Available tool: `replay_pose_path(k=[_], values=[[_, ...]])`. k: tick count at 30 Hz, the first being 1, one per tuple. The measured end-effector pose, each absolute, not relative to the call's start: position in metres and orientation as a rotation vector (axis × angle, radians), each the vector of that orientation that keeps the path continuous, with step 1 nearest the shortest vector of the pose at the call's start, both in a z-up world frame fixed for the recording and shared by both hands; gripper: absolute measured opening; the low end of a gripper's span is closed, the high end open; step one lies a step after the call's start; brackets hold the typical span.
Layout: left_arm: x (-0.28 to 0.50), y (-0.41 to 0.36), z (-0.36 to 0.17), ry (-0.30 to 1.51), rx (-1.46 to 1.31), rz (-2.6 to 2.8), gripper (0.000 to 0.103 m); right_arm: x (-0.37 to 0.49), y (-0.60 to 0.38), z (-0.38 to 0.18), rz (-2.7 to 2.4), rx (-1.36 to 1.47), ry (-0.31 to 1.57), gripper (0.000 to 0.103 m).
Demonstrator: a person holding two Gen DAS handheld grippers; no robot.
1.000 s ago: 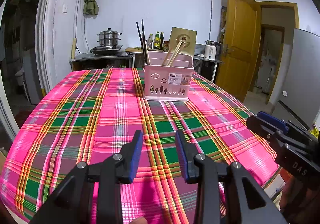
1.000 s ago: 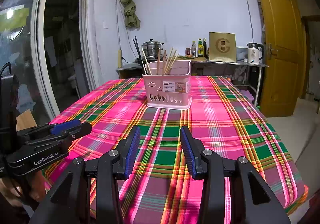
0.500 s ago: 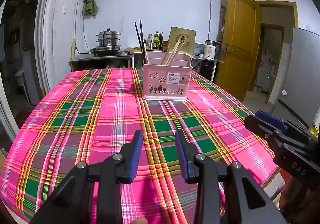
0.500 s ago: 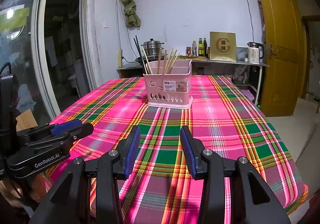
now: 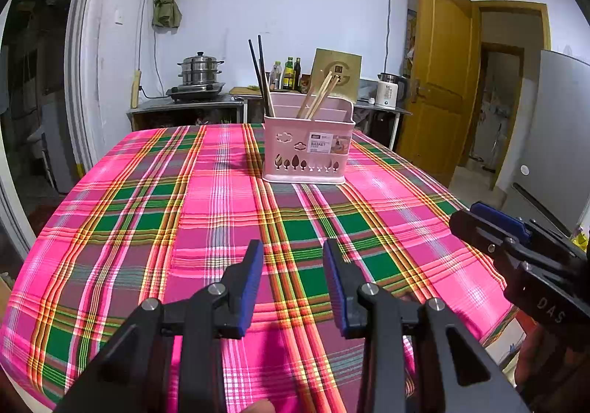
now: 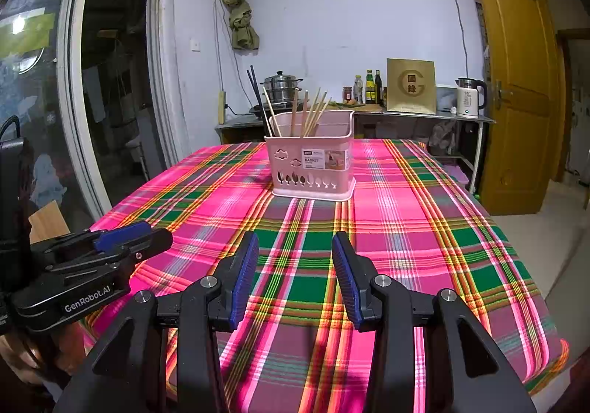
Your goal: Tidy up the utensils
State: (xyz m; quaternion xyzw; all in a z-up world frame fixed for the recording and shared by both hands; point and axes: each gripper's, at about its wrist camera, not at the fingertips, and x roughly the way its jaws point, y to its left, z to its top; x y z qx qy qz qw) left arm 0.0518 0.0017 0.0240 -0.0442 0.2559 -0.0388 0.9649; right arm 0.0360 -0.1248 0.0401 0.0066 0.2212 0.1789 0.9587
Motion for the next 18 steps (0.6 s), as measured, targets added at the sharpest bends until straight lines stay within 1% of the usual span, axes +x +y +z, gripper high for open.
replay_pose_path(k=[18], values=[[0.0518, 0.0015, 0.0227, 0.529, -0.076, -0.063, 0.035, 0.0359, -0.1230, 0.0398, 0.365, 0.011, 0.456, 0.042]])
